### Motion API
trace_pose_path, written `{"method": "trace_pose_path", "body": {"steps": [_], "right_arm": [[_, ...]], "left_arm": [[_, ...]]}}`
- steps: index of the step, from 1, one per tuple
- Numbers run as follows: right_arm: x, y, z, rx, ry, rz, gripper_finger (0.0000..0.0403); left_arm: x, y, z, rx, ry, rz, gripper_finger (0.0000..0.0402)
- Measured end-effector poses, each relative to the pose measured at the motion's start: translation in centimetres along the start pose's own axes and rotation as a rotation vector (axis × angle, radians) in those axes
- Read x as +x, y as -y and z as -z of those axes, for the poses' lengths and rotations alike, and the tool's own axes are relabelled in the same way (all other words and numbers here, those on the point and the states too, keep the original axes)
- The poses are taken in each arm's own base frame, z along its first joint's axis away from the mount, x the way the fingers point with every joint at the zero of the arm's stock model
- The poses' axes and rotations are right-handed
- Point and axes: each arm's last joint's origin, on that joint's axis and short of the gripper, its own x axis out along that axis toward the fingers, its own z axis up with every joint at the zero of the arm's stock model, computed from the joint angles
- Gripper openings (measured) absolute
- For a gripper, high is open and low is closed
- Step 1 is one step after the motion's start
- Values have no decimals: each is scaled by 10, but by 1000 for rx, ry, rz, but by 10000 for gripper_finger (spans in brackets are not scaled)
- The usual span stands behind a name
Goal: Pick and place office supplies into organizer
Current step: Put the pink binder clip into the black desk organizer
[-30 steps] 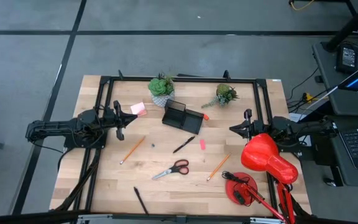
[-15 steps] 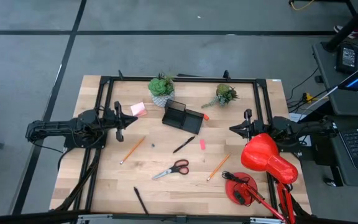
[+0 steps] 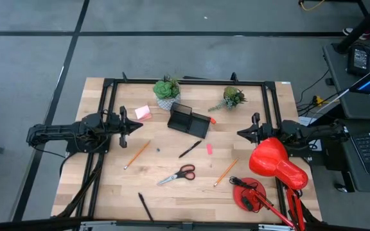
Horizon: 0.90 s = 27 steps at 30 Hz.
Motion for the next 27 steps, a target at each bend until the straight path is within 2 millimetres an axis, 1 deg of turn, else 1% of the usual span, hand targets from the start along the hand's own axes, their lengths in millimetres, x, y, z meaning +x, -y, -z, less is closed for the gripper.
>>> {"method": "trace_pose_path", "body": {"steps": [3,7,10,14,18,21,24,27], "right_arm": [[0,1,-1,-3,-12,39,17],[-2,5,-11,-1,-39,102,4],[-2,6,-21,19,-47,108,4],[4,6,-22,22,-105,121,5],[12,8,-25,84,-166,156,5],[18,9,-28,92,-208,182,5],[25,10,-38,87,-239,194,5],[31,11,-52,81,-269,201,5]], "left_arm": [[0,0,-2,-24,19,-5,2],[0,-2,-6,-103,69,-65,1],[2,-2,-3,-149,36,-93,2],[7,-2,-2,-142,-12,-83,1],[14,0,-23,-98,-2,-81,2],[23,2,-34,-44,-47,-85,2],[32,3,-43,-19,-82,-87,2],[41,4,-46,-11,-125,-89,3]]}}
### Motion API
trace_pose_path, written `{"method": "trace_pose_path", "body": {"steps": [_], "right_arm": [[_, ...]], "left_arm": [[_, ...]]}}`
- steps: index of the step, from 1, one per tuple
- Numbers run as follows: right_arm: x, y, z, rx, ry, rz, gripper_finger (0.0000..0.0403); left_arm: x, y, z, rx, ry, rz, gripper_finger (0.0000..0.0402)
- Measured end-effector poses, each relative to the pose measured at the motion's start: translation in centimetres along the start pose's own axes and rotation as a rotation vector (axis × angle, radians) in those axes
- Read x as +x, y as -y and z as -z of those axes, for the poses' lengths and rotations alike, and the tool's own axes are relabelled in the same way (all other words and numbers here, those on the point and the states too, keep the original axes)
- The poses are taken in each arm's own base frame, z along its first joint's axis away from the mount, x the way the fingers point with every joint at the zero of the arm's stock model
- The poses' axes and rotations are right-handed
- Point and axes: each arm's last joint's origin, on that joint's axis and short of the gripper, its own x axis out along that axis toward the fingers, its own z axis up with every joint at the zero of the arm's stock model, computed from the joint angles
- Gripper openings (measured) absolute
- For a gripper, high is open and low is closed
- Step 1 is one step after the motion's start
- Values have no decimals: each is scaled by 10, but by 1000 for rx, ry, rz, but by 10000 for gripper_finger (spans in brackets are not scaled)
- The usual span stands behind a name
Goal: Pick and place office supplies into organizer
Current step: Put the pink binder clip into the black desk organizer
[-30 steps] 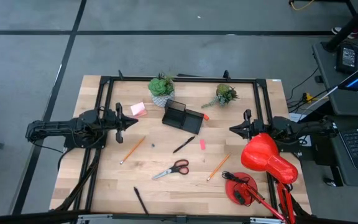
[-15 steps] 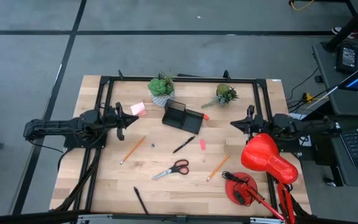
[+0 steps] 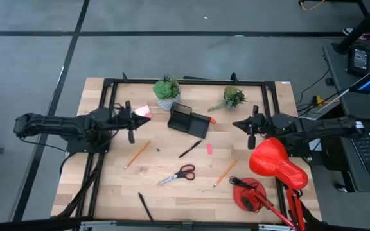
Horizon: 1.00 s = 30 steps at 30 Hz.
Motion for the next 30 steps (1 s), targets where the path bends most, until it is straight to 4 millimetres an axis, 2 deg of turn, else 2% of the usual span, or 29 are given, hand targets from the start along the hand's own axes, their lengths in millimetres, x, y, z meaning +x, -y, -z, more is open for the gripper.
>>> {"method": "trace_pose_path", "body": {"steps": [5,11,14,30], "right_arm": [[5,-1,-22,-20,-81,26,5],[17,-2,-29,-98,-153,44,5],[18,-3,-28,-169,-158,39,5],[21,-3,-25,-118,-197,45,29]], "left_arm": [[11,3,1,21,-67,22,2],[17,3,7,104,-116,29,6],[18,3,8,105,-124,27,5],[18,3,7,97,-122,26,4]]}}
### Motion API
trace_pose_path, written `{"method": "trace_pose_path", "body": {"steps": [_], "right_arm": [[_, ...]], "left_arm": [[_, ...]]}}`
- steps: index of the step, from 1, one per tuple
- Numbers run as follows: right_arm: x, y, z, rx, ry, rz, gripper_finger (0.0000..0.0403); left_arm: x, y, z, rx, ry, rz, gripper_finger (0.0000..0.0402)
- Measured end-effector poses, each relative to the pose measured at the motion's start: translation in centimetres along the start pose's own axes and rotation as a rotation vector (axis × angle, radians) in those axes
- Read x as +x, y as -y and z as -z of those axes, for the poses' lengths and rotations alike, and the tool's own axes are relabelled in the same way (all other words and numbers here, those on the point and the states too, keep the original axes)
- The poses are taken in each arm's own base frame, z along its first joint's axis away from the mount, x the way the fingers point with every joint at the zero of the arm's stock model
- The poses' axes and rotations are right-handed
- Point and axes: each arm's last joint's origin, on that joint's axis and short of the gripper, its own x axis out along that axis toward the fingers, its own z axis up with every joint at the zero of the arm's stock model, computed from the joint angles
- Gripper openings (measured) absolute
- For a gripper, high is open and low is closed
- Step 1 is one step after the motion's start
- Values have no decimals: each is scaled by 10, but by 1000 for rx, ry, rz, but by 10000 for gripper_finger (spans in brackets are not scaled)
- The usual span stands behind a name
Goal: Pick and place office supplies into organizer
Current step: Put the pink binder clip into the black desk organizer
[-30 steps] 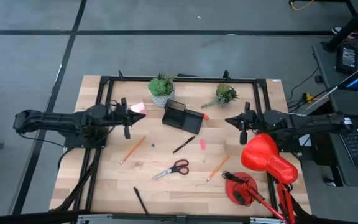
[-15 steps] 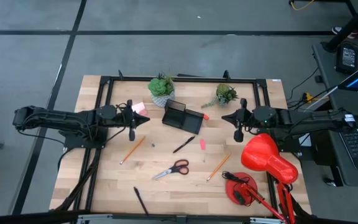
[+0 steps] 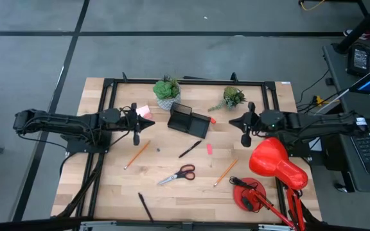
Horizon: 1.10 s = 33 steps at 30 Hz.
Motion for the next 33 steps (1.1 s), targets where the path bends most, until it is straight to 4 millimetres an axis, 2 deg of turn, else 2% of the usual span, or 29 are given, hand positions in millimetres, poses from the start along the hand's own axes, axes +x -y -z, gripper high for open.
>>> {"method": "trace_pose_path", "body": {"steps": [8,13,19,26,33], "right_arm": [[15,-4,8,42,-139,9,67],[17,-4,0,49,-253,48,92],[22,-5,-8,-83,-393,44,119],[32,-1,-17,-169,-577,58,126],[31,3,-28,-151,-749,49,126]], "left_arm": [[0,0,0,50,3,-11,3],[0,0,-1,50,7,-12,2],[0,0,-1,41,8,-12,2],[0,0,-1,-3,8,-11,3],[0,0,-1,-12,8,-12,3]]}}
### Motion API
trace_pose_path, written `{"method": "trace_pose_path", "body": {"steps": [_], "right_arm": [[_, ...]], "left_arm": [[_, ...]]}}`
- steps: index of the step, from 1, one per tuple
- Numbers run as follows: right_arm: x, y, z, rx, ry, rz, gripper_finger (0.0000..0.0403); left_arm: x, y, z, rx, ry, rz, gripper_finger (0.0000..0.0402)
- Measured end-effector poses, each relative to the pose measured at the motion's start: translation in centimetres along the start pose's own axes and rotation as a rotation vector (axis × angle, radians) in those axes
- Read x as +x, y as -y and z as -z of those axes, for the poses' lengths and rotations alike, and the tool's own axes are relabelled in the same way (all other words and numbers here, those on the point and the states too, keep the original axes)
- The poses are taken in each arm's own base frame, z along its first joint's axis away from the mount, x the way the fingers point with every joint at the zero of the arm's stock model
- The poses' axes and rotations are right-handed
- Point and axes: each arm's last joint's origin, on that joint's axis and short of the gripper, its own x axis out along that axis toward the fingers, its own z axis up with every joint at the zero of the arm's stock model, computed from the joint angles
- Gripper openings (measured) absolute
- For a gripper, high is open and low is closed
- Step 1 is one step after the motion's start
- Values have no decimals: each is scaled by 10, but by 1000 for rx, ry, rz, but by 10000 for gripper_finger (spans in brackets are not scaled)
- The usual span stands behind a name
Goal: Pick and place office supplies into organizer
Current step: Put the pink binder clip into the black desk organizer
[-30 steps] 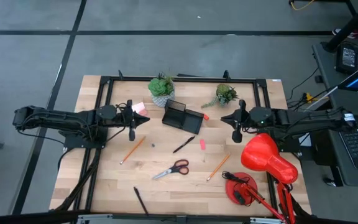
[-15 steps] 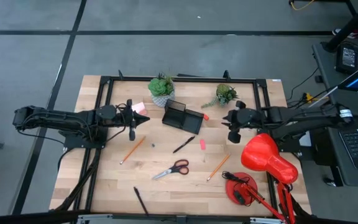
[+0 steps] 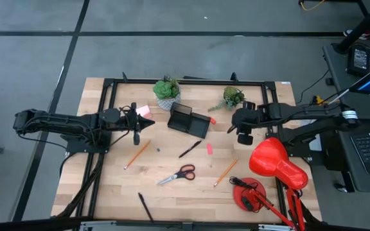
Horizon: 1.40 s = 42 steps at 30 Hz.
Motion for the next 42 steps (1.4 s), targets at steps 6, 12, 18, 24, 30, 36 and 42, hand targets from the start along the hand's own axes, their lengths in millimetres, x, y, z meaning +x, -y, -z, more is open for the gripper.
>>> {"method": "trace_pose_path", "body": {"steps": [6,12,18,24,30,36,42], "right_arm": [[7,-3,1,83,-96,-39,127],[16,-5,4,147,-204,-14,127],[21,-3,3,492,-230,9,127],[21,-3,3,679,-236,18,127],[21,-3,3,823,-245,21,127],[20,-7,3,1001,-246,42,127],[19,-9,10,1112,-295,92,149]], "left_arm": [[0,0,0,19,0,0,2],[0,0,-2,42,21,0,5],[0,0,-5,38,46,1,4],[-1,0,-10,26,98,1,4],[-1,2,-9,-8,93,58,6],[-1,2,-9,20,93,68,4],[-1,2,-9,-7,95,70,4]]}}
